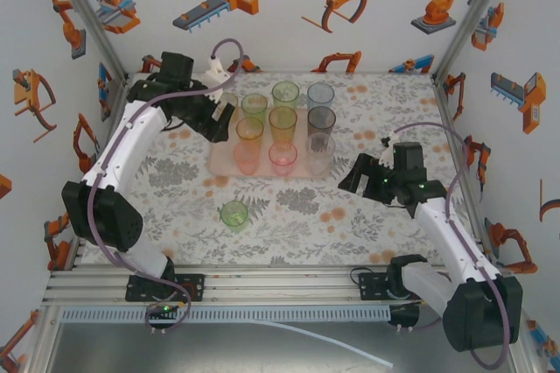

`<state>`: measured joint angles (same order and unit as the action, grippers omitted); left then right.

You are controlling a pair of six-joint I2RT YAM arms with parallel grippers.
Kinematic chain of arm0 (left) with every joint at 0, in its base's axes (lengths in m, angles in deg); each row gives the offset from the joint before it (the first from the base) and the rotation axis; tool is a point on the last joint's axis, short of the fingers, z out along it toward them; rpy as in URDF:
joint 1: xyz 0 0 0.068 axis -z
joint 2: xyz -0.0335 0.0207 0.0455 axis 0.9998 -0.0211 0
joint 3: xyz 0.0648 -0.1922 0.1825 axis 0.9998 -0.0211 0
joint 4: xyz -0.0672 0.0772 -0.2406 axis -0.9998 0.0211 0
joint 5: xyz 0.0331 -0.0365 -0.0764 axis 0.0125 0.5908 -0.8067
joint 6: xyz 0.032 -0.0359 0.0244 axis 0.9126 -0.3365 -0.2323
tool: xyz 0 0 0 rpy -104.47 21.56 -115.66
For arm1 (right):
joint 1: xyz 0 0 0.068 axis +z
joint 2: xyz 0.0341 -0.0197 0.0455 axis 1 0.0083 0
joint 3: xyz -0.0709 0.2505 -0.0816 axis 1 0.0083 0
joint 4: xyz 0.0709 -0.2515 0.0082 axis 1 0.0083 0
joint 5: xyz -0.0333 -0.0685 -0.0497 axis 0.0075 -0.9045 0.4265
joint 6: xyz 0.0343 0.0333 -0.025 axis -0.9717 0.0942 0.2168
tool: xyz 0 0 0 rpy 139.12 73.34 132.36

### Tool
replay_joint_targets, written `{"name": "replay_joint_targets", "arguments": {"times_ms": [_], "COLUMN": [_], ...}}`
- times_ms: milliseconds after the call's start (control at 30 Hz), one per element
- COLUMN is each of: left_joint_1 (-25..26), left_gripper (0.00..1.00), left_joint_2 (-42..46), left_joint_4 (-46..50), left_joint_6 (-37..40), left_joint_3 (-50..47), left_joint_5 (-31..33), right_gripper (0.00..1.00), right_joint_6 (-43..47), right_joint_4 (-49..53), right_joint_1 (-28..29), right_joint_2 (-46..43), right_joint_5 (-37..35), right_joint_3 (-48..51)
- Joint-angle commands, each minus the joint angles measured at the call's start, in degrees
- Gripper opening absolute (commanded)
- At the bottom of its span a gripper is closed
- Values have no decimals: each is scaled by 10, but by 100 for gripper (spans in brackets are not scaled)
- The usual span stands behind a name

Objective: Place the glasses into the tray

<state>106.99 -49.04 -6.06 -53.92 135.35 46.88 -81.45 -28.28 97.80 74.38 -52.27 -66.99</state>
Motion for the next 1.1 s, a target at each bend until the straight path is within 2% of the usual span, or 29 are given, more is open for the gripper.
{"name": "replay_joint_targets", "arguments": {"times_ms": [0,100,300,600,767,1067], "left_joint_1": [10,24,36,37,42,63], "left_gripper": [89,92,93,88,87,86], "left_joint_2": [36,60,90,112,137,163], "left_joint_4": [59,65,75,73,74,89], "left_joint_6": [38,47,33,2,1,20], "left_joint_3": [-43,-82,-110,-159,-180,-210], "left_joint_5": [-46,-47,-40,-39,-14,-7], "right_gripper": [84,85,85,85,85,85], "right_joint_6": [12,15,20,26,26,16], "right_joint_4": [-5,0,-1,1,-7,-29], "right_joint_1": [-1,-1,-1,-1,-1,-1], "right_joint_2": [-1,-3,1,1,4,2], "right_joint_5": [10,11,8,3,1,9], "right_joint_3": [5,8,7,5,9,14]}}
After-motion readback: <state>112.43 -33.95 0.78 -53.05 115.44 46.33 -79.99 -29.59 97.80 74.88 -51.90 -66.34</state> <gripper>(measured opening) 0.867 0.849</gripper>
